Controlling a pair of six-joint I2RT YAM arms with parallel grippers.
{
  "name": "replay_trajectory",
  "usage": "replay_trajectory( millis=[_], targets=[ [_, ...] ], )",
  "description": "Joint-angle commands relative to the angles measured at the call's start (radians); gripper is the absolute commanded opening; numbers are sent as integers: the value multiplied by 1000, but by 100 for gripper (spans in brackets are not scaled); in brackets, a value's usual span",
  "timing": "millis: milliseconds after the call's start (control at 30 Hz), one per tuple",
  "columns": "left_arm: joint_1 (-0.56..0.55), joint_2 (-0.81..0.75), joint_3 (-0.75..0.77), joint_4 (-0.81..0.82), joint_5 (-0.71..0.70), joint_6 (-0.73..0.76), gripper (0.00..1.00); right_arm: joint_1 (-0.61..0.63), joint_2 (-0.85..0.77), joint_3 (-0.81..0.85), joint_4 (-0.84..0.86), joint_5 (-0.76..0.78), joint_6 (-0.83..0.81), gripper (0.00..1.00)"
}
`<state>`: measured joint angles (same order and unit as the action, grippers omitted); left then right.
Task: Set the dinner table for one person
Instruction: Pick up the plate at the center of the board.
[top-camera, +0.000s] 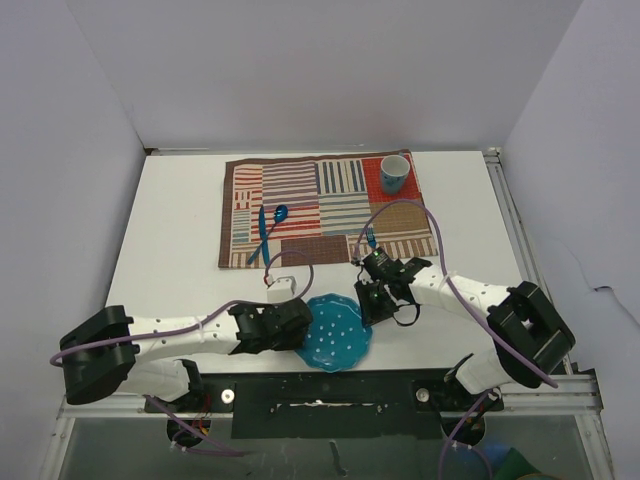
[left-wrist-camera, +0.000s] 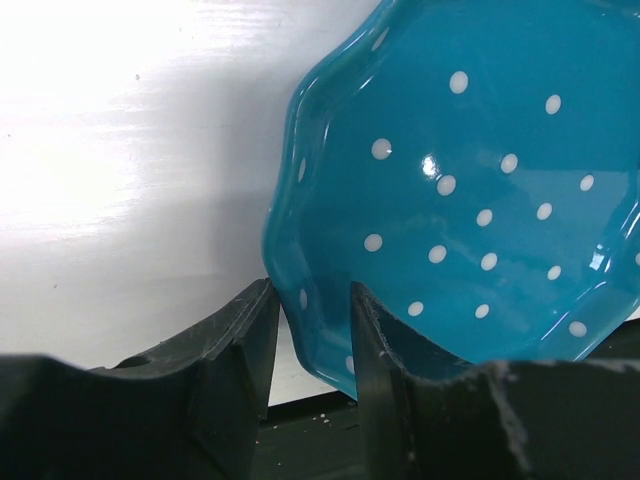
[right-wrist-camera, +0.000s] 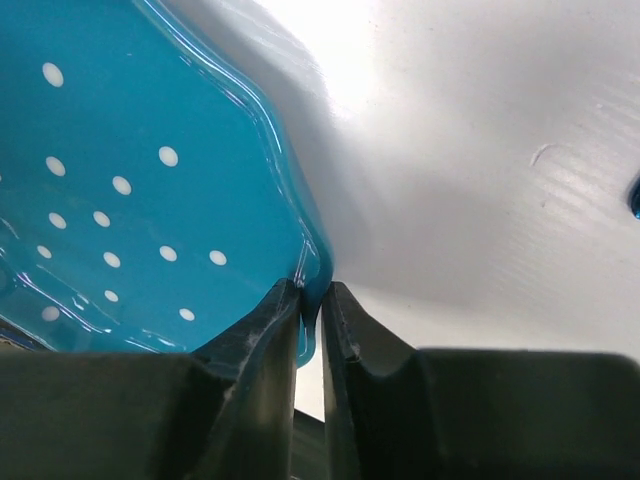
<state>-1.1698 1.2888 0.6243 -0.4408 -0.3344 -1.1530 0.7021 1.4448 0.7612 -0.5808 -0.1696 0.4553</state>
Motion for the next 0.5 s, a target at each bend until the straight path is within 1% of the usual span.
replay_trajectory(
  millis=[0, 67, 133, 367, 433, 467],
  targets=[
    [-4, -4, -16, 98, 5, -32, 33, 11, 14, 13, 34, -14, 11, 10],
    [-4, 0, -18, 102, 0, -39, 33, 11, 20, 11, 39, -15, 11, 7],
    [-4, 4, -23, 115, 1, -42, 33, 12, 28, 9, 46, -20, 11, 0],
    [-3, 17, -22, 170, -19, -28, 30, 14, 33, 19, 52, -24, 11, 0],
    [-4, 31, -2, 184, -36, -7, 28, 14, 31, 28, 49, -24, 11, 0],
    [-4, 41, 16, 185, -48, 6, 25, 15, 31, 33, 49, -23, 10, 0]
  ],
)
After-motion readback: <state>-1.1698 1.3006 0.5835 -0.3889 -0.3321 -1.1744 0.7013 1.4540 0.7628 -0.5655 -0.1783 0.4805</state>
